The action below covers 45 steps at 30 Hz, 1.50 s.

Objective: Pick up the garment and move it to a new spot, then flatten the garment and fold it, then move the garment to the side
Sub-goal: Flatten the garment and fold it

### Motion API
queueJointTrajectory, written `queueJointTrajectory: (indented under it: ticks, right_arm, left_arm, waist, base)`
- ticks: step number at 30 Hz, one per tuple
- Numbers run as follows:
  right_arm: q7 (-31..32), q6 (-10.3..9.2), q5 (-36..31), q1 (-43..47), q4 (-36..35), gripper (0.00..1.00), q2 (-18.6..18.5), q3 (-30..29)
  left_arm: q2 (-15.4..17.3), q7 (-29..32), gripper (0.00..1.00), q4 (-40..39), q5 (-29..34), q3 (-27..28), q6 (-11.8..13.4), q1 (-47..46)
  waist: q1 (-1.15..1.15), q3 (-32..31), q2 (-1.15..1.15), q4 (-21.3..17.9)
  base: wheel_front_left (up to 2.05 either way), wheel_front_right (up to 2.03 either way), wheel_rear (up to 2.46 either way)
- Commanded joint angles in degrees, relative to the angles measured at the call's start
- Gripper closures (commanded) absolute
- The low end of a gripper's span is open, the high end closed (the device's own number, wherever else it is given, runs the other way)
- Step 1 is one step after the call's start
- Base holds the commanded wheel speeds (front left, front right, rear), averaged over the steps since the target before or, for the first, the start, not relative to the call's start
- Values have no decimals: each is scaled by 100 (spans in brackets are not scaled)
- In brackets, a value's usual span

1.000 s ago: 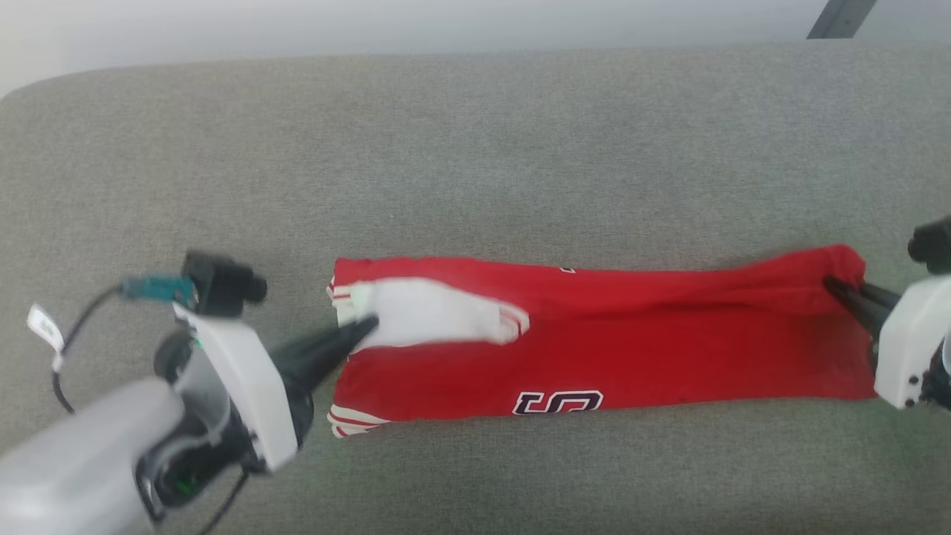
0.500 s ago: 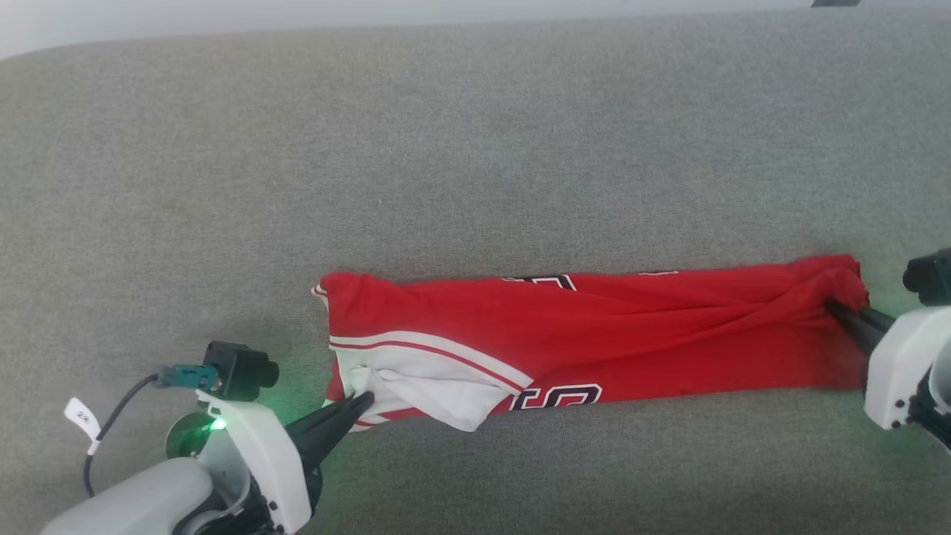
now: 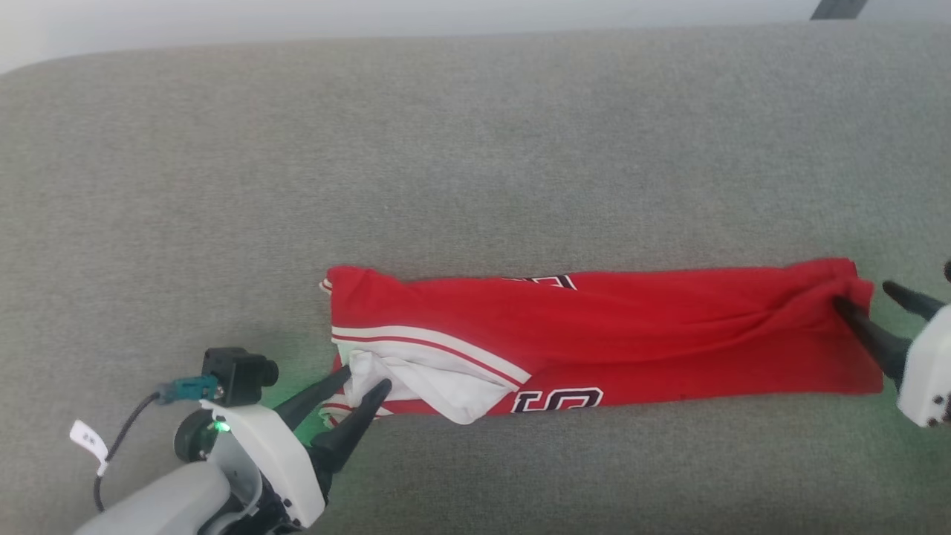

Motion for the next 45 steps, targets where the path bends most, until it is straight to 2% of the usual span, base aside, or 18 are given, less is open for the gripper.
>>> queueJointTrajectory:
  ticks: [1,4,10,15,18,24,30,31,34,35,36,37,38,40,45]
  right_arm:
    - [59,-9,110,107,-65,0,-36,-64]
    - [231,-10,388,321,-134,0,-154,-319]
    - [537,-9,710,641,174,0,-15,-723]
    - [776,-9,683,764,577,0,83,-826]
    - [855,-9,665,794,810,0,71,-940]
    - [1101,-10,645,818,1309,0,127,-1165]
    - [1577,-10,558,773,1761,0,387,-1224]
    - [1577,-10,558,773,1761,0,387,-1224]
    - [1903,-11,470,788,1934,0,555,-1156]
    - [1963,-11,449,790,1953,6,603,-1143]
    - [2006,-10,426,780,1974,39,644,-1153]
    - [2019,-10,406,754,1985,55,682,-1163]
    - [2031,-10,374,725,1991,77,713,-1173]
    - [1978,-10,324,677,1980,100,758,-1213]
    - [1847,-14,222,570,1943,100,709,-1396]
  left_arm:
    - [1,-32,0,29,87,84,67,161]
    - [-153,-34,0,-120,297,628,135,493]
    - [-553,-37,0,-319,1000,1770,282,1268]
    - [-979,-38,0,-306,2207,2661,601,1763]
    - [-1287,-39,0,-349,2865,3185,662,2014]
    - [-1893,-38,0,-590,4147,4229,581,2446]
    - [-2438,-39,0,-1028,5467,5060,442,2828]
    - [-2438,-39,0,-1028,5467,5060,442,2828]
    - [-2701,-39,0,-1204,5946,5406,318,2959]
    - [-2766,-39,0,-1232,6064,5497,282,2991]
    - [-2838,-39,0,-1246,6188,5571,229,3017]
    - [-2891,-39,0,-1288,6313,5635,179,3020]
    - [-2949,-39,0,-1296,6364,5703,130,3041]
    - [-3006,-40,0,-1349,6544,5780,31,3055]
    - [-3108,-39,0,-1476,6685,5936,-117,3067]
  waist:
    - [0,-73,0,68]
    - [0,-187,0,208]
    - [0,-379,0,581]
    - [0,-458,0,912]
    - [0,-478,0,1110]
    - [0,-503,0,1388]
    - [0,-484,0,1486]
    - [0,-484,0,1486]
    - [0,-457,0,1501]
    - [0,-445,0,1500]
    - [0,-435,0,1498]
    - [0,-424,0,1495]
    - [0,-417,0,1489]
    - [0,-403,0,1476]
    - [0,-374,0,1419]
  base:
    - [0,0,0]
    - [0,0,0]
    - [0,0,0]
    - [0,0,0]
    - [0,0,0]
    - [0,0,0]
    - [0,0,0]
    - [0,0,0]
    - [0,0,0]
    - [0,0,0]
    - [0,0,0]
    - [0,0,0]
    - [0,0,0]
    - [0,0,0]
    - [0,0,0]
